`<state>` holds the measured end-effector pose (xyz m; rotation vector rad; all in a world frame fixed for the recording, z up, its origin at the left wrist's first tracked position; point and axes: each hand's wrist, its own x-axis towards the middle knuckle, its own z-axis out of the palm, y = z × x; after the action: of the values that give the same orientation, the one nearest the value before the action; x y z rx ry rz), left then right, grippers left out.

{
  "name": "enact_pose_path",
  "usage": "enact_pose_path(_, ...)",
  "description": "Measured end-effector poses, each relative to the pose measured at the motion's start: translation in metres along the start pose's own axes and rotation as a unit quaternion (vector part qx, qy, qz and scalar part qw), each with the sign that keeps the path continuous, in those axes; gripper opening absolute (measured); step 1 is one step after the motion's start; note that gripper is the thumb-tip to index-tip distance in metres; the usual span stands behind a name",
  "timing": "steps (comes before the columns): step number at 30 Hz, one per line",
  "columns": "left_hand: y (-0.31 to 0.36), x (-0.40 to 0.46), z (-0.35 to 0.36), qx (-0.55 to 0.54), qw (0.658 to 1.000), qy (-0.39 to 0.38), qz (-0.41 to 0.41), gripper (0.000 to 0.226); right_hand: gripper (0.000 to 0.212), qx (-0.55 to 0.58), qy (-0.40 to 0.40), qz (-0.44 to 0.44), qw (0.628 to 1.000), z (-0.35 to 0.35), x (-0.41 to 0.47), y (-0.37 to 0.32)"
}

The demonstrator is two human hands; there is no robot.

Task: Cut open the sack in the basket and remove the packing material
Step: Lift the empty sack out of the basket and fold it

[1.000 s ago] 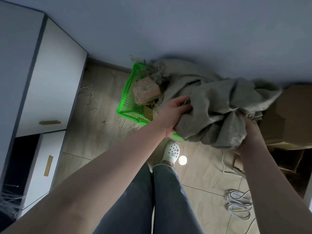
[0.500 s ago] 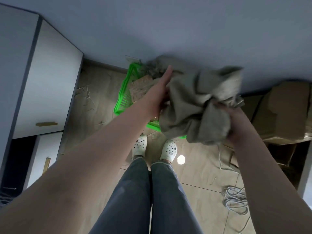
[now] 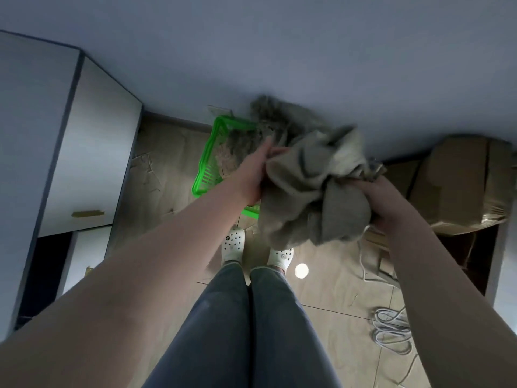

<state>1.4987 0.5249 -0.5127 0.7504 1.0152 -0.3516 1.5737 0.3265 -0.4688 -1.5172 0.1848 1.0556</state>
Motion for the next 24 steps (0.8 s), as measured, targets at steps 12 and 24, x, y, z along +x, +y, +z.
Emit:
enact_pose_path(12, 0.038, -0.049, -0.016, 0.107, 0.988, -0.070, 0.081, 0.040, 0.086, 0.130, 0.055, -0.048, 0.989, 0.009, -0.040, -0.020)
enact_pose_path(24, 0.098, -0.128, 0.004, 0.265, 0.906, -0.133, 0.303, 0.065, 0.046, -0.078, 0.058, -0.104, 0.990, 0.032, -0.062, -0.089)
